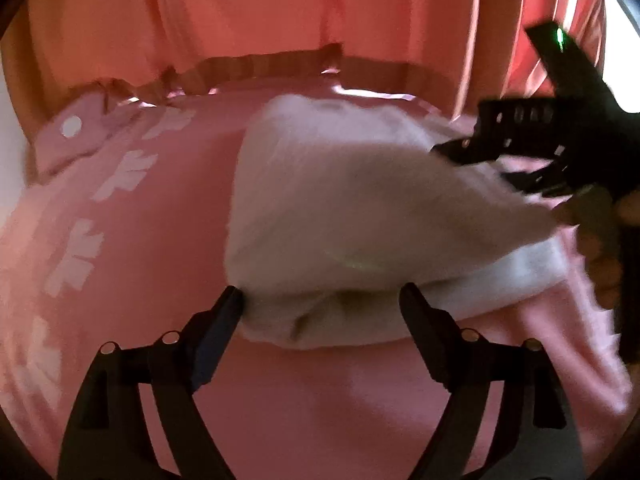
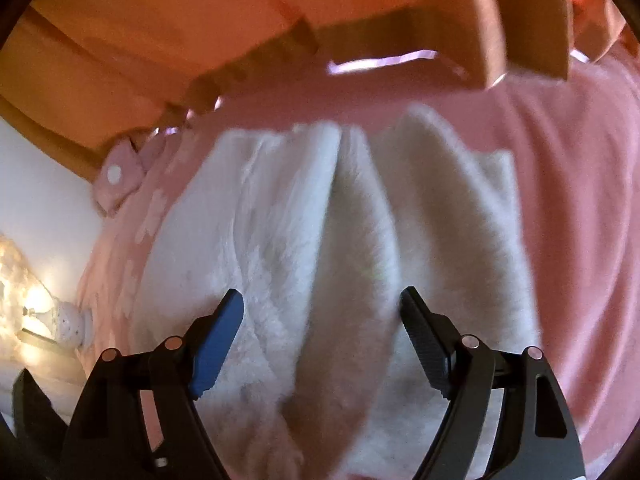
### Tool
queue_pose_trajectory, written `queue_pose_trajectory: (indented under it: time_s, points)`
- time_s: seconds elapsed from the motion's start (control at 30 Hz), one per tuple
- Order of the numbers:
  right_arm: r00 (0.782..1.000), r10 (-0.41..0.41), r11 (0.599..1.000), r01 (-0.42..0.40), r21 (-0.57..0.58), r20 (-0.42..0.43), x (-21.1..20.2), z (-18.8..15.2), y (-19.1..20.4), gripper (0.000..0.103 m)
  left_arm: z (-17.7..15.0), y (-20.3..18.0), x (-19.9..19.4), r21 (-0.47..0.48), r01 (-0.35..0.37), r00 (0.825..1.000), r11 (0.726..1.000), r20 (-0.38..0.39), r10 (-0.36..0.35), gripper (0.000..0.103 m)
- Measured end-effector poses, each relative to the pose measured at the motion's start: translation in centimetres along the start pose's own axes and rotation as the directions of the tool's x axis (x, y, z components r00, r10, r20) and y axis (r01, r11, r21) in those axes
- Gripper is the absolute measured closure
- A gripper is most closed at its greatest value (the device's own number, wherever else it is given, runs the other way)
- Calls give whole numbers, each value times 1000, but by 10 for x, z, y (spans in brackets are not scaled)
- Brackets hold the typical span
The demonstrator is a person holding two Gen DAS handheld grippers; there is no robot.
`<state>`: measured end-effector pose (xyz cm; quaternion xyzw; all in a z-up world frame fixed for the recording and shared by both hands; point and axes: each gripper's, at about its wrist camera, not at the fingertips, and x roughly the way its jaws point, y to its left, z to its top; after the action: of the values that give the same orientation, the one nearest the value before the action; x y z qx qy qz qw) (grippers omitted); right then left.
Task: Fold small clothes
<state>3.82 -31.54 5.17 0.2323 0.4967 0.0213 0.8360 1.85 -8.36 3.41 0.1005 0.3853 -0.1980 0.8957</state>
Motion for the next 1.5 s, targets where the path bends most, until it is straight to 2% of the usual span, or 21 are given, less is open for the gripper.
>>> queue_pose_trajectory:
  time_s: [0.07, 0.13, 0.17, 0.23, 0.3, 0.43, 0.53, 0.6, 0.63, 0.7, 0.87, 0.9, 0.97, 1.07, 1.13, 1.2, 1.27, 1.37, 1.4, 1.43, 1.5]
  points:
    - [1000, 6, 1000, -6, 8, 2, 5, 1, 0, 29, -4, 2, 10, -14, -10, 1000, 1000, -21, 10, 24]
    - [999, 37, 999, -37, 0, 13, 3, 2, 0, 60, -5, 13, 22, -70, 15, 998, 997, -58, -19, 29]
    - [999, 30, 999, -29, -12, 30, -1, 2, 2, 85, -6, 16, 24, -86, 32, 997, 996, -61, -37, 38]
    - [993, 75, 997, -75, -10, 96, -18, 5, 0, 95, -6, 22, 25, -130, 90, 992, 987, -74, -100, 50]
    - [969, 142, 989, -149, 19, 202, -51, 6, -11, 96, -5, 26, 18, -139, 87, 993, 986, -68, -97, 66]
    - [918, 169, 980, -196, 41, 358, -113, -1, -43, 97, 0, 33, 7, -186, 162, 983, 969, -51, -174, 73]
    - [951, -5, 993, -32, 113, 309, -101, -13, -75, 97, -3, 24, 11, -150, 158, 984, 976, -64, -169, 73]
    - [980, -110, 984, 84, 159, 163, -59, -25, -104, 97, -7, 17, 24, -136, 150, 982, 979, -92, -163, 73]
    - [988, -103, 980, 82, 182, 114, -41, -30, -114, 96, -10, 15, 28, -141, 152, 981, 978, -98, -167, 73]
    - [986, -65, 972, 29, 233, 152, -48, -39, -128, 84, -10, 13, 26, -132, 152, 982, 980, -93, -165, 73]
    - [936, -76, 980, 6, 201, 342, -113, -27, -108, 65, -3, 21, -10, -133, 223, 971, 966, -59, -233, 68]
    - [940, -35, 984, -26, 176, 338, -112, -20, -100, 53, 1, 24, -20, -133, 251, 965, 959, -39, -258, 67]
    - [961, 53, 990, -86, 113, 271, -96, -1, -79, 46, 9, 26, -31, -133, 259, 965, 957, -9, -263, 60]
    - [988, 100, 993, -107, 54, 120, -48, 22, -57, 45, 19, 19, -29, -118, 226, 974, 967, 11, -226, 54]
    - [995, 100, 994, -101, 42, 29, -15, 29, -47, 47, 20, 12, -20, -114, 220, 975, 969, -1, -221, 54]
    - [996, 86, 996, -86, 1, -2, -3, 31, -35, 91, 18, 4, -3, -117, 204, 977, 972, -44, -210, 54]
    - [979, 172, 985, -171, -17, 113, -42, 31, -28, 93, 15, -1, 4, -98, 162, 984, 982, -52, -168, 54]
    - [905, 304, 946, -323, 18, 298, -109, 15, -52, 95, 10, -5, 4, -58, 157, 987, 986, -38, -159, 47]
    - [910, 260, 957, -286, 37, 324, -115, 8, -64, 95, 9, -6, 4, -50, 157, 987, 986, -38, -159, 40]
    - [940, 118, 986, -148, 71, 321, -109, -2, -80, 95, 7, -5, 7, -49, 164, 985, 985, -44, -166, 40]
    - [980, -61, 993, 39, 116, 187, -63, -11, -104, 95, 2, -6, 15, -63, 196, 977, 979, -72, -200, 40]
